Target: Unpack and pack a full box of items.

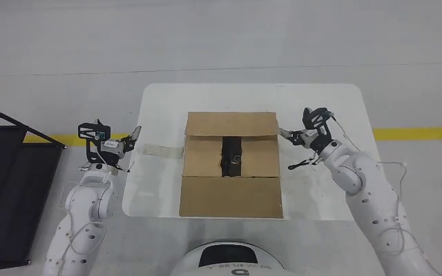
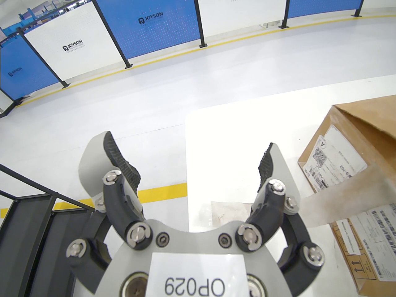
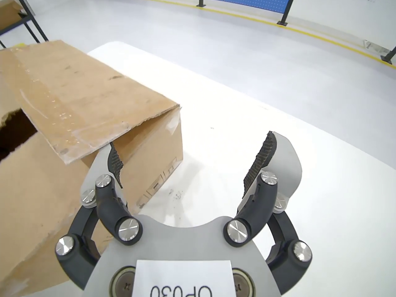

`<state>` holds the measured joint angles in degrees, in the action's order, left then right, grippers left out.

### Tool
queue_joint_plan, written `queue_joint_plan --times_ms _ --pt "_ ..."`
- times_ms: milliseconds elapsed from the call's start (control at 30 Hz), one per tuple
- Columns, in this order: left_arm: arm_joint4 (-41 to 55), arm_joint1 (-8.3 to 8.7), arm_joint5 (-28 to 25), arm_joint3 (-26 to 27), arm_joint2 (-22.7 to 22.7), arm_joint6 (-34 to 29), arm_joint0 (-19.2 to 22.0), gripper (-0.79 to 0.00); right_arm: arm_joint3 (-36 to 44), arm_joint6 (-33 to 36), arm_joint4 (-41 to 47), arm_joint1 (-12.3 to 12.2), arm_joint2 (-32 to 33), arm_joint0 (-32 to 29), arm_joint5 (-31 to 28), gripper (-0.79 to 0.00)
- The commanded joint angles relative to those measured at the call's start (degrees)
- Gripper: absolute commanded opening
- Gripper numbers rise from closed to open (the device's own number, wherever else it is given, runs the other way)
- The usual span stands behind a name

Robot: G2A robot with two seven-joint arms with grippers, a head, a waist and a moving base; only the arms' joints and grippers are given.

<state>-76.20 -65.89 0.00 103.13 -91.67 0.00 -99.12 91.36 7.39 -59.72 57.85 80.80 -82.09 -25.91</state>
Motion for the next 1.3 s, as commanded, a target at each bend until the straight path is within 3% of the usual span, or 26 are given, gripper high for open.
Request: queue_joint_plan --times_ms 0,133,300,567,800,967,1267 --pt "0.00 0.00 0.00 0.00 0.00 0.00 0.00 0.000 0.51 0.21 1.80 0.10 0.00 0.99 -0.66 0.000" --pt "0.00 0.00 0.00 0.00 0.00 0.00 0.00 0.000 0.94 3.19 4.23 0.38 -0.80 4.30 -0.71 0.000" --pt "0.00 0.00 0.00 0.00 0.00 0.00 0.00 0.000 -0.82 14.75 5.41 1.41 -5.28 12.31 6.95 0.000" --pt "0.00 0.00 0.00 0.00 0.00 0.00 0.00 0.000 -12.46 29.25 9.53 4.18 -14.79 24.92 16.42 0.000" --pt "0.00 0.00 0.00 0.00 0.00 0.00 0.00 0.000 -21.75 31.02 16.48 5.39 -16.42 29.50 13.32 0.000" --pt "0.00 0.00 0.00 0.00 0.00 0.00 0.00 0.000 -14.45 26.54 21.14 3.66 -9.71 23.13 1.88 0.000" --pt "0.00 0.00 0.00 0.00 0.00 0.00 0.00 0.000 -14.45 26.54 21.14 3.66 -9.71 23.13 1.88 0.000"
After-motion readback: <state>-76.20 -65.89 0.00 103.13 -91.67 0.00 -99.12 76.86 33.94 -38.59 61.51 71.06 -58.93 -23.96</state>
